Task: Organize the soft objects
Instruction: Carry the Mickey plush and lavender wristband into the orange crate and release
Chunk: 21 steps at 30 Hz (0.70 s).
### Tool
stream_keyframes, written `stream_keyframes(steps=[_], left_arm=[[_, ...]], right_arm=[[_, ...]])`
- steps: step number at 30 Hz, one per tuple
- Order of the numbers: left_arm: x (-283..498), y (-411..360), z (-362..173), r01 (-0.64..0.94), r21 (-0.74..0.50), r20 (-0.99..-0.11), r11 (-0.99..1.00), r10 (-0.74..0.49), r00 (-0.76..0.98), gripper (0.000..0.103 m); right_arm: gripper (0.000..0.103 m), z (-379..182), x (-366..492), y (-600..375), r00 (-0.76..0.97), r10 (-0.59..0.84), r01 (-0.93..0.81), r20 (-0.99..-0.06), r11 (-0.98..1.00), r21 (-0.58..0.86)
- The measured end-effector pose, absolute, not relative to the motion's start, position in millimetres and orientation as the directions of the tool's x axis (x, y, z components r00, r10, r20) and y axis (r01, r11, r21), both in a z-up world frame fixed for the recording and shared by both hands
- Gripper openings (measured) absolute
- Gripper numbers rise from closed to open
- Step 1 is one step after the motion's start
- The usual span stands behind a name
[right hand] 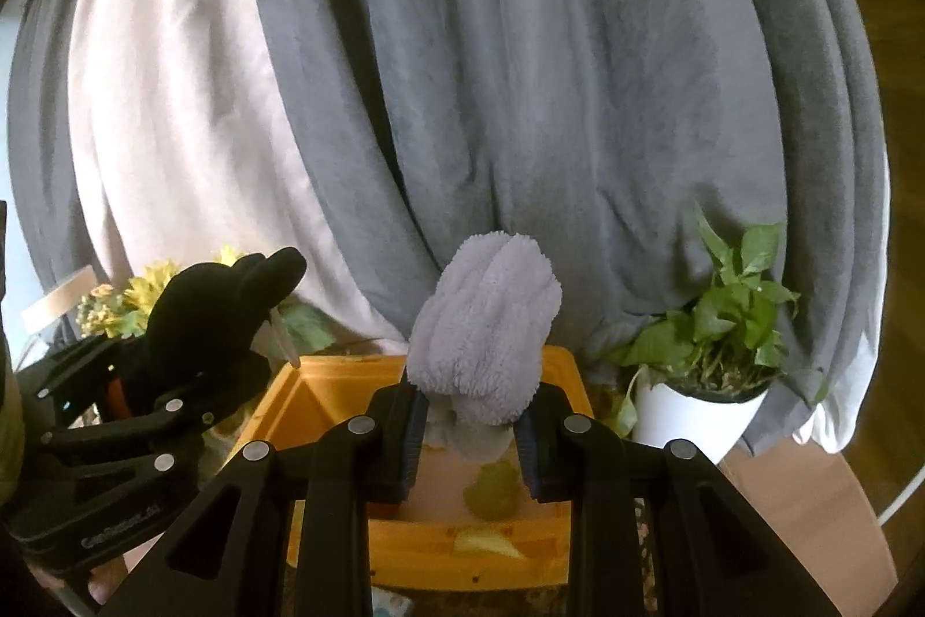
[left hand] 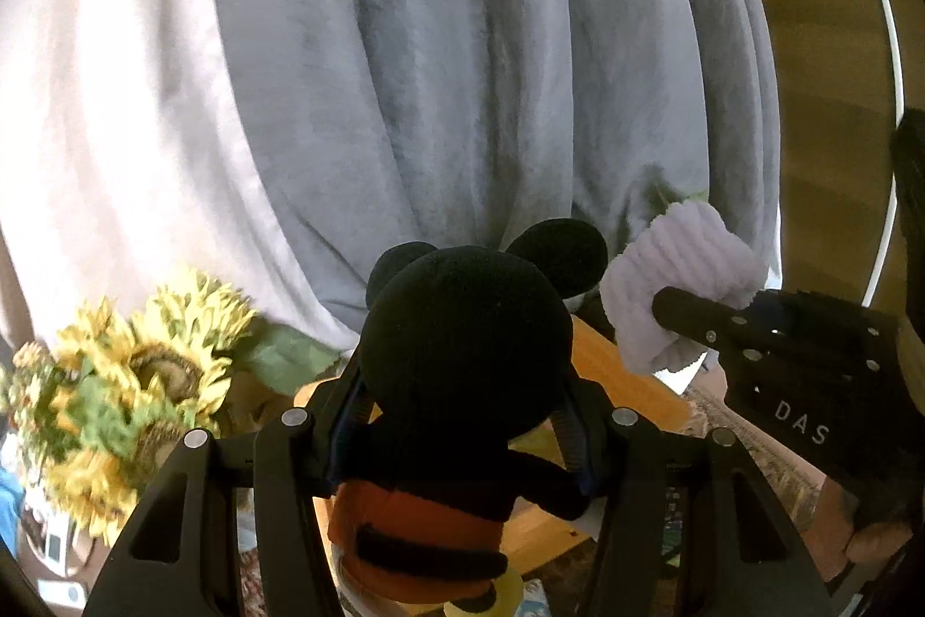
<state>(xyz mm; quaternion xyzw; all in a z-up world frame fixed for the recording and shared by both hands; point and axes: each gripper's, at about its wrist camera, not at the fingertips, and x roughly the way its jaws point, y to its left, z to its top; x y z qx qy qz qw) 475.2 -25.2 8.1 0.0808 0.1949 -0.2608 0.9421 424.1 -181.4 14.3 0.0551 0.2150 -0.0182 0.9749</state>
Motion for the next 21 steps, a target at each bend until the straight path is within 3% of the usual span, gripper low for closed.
stream_keyframes(steps=[10, 21], left_arm=[[525, -50, -15, 0.569, 0.107, -0.472, 0.815, -0.462, 0.751, 0.056], [568, -82, -56, 0.641, 0.156, -0.628, 0.752, -0.425, 0.651, 0.056]], right_arm=[[0.028, -8, 470, -190, 0.869, -0.005, 0.072, -0.494, 0.991, 0.116], [0.028, -51, 509, -200, 0.785, 0.027, 0.082, -0.619, 0.986, 0.147]])
